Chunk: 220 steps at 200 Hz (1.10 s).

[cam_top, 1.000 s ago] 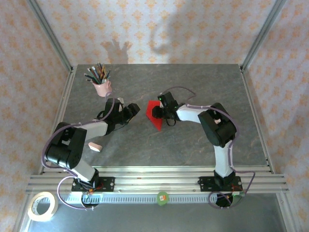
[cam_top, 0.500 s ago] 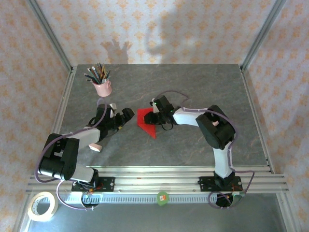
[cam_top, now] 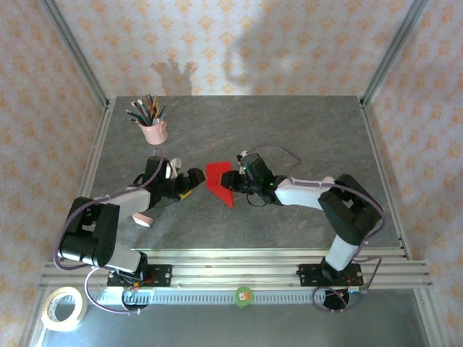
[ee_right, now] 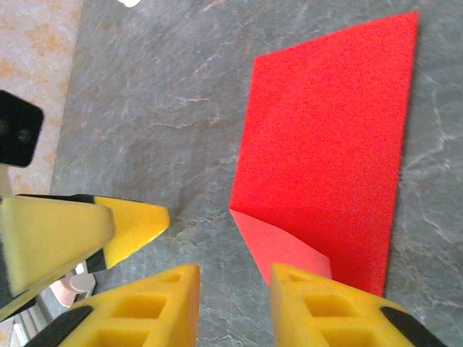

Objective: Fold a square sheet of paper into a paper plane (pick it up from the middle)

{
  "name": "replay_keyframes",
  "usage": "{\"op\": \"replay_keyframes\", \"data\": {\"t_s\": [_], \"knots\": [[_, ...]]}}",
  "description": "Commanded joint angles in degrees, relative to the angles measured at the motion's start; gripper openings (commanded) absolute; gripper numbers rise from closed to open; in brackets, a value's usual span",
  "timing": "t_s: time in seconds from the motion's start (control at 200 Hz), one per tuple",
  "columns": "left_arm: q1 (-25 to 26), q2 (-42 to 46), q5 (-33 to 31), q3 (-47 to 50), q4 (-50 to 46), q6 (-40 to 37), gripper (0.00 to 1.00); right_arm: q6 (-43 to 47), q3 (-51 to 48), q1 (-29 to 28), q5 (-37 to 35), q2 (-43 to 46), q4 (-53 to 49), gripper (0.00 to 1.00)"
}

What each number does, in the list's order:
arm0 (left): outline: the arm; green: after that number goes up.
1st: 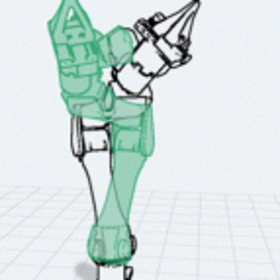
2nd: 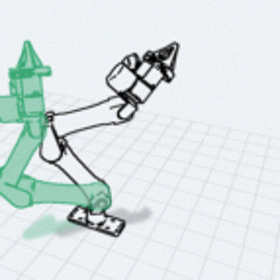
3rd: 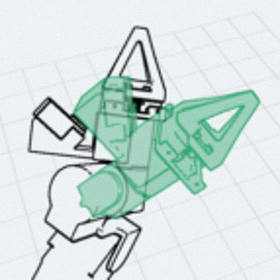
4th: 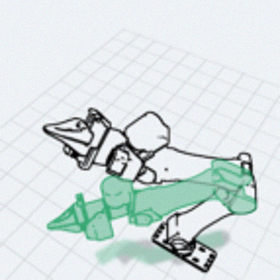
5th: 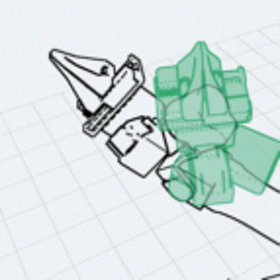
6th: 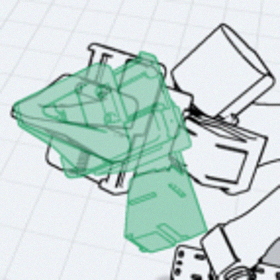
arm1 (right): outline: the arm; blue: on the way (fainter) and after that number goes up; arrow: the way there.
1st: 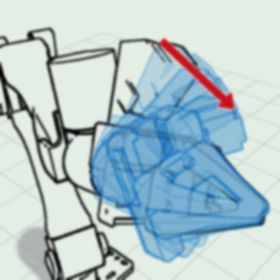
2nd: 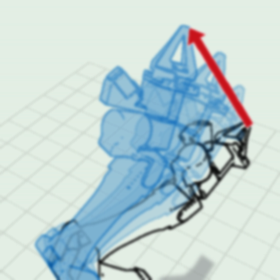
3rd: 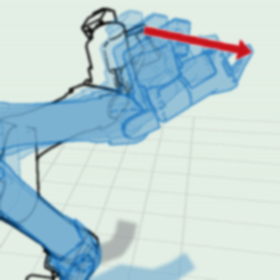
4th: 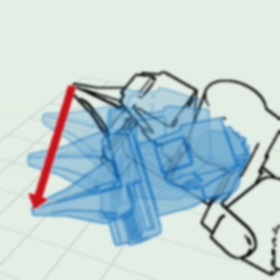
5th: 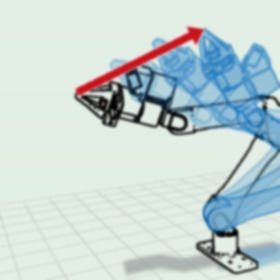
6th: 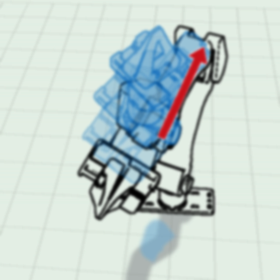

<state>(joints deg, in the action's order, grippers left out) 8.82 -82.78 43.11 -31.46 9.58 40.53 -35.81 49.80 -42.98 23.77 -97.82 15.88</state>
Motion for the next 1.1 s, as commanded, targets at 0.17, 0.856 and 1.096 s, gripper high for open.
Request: {"op": "replay_keyframes", "data": {"t_s": [0.17, 0.856, 1.096], "knots": [[-0.6, 0.9, 0.6, -1.5, -1.4, -2.5, 0.92, -4.0, 3.9, -0.2, -2.3, -7.5, 1.0, 0.24], [4.8, -8.8, -0.4, -0.6, 10.2, 15.7, 0.41, -3.1, -6.3, 6.8, 12.5, -9.2, 8.6, 0.24], [7.4, -12.9, -1.1, -4.2, 11.6, 18.4, 0.32, -1.6, -7.4, 7.5, 13.0, -8.2, 7.9, 0.23]]}}
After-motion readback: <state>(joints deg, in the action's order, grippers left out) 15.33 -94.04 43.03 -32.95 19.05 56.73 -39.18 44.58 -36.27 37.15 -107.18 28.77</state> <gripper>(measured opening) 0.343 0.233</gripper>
